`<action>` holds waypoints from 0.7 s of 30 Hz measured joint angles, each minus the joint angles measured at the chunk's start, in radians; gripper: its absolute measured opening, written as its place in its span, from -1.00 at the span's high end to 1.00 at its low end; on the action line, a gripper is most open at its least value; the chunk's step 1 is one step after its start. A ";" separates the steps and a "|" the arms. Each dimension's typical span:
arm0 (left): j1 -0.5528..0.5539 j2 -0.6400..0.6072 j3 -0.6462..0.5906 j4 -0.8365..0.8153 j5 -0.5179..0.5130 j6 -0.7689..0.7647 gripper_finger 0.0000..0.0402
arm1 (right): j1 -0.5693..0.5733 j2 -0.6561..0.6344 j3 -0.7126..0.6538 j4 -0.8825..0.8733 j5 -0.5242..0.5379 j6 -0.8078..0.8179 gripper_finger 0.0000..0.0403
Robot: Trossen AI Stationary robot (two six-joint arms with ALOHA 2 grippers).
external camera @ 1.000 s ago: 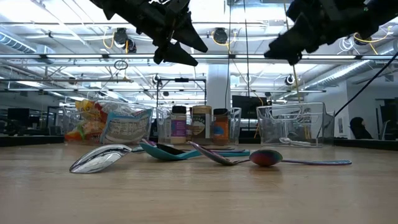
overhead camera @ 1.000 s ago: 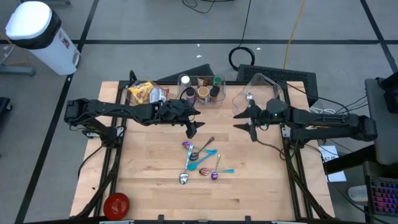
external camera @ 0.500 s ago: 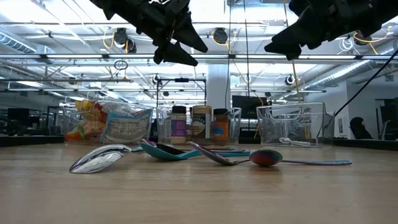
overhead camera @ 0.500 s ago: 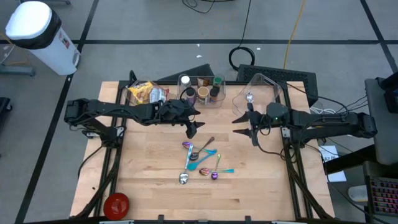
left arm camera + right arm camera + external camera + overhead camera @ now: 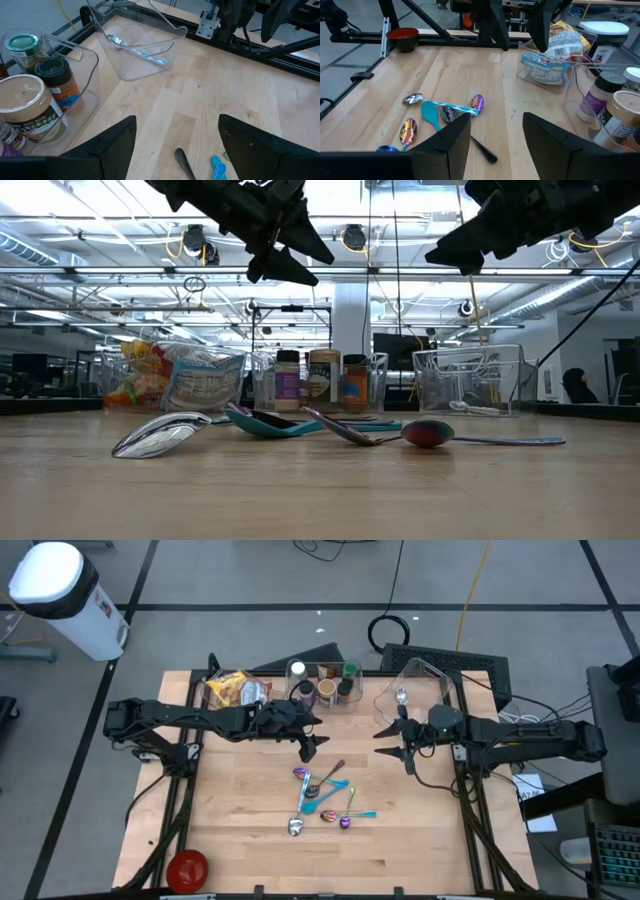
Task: Pick & Place Food Item
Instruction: Put the middle violet spoon into the right transparent bin
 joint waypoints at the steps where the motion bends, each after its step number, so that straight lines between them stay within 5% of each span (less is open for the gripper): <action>1: 0.000 0.000 0.000 0.000 0.000 0.000 -0.42 | 0.000 0.000 0.000 0.000 0.000 0.000 0.15; 21: 0.000 0.000 0.000 0.000 0.000 0.000 -0.42 | 0.000 0.000 0.000 0.000 0.000 -0.008 0.15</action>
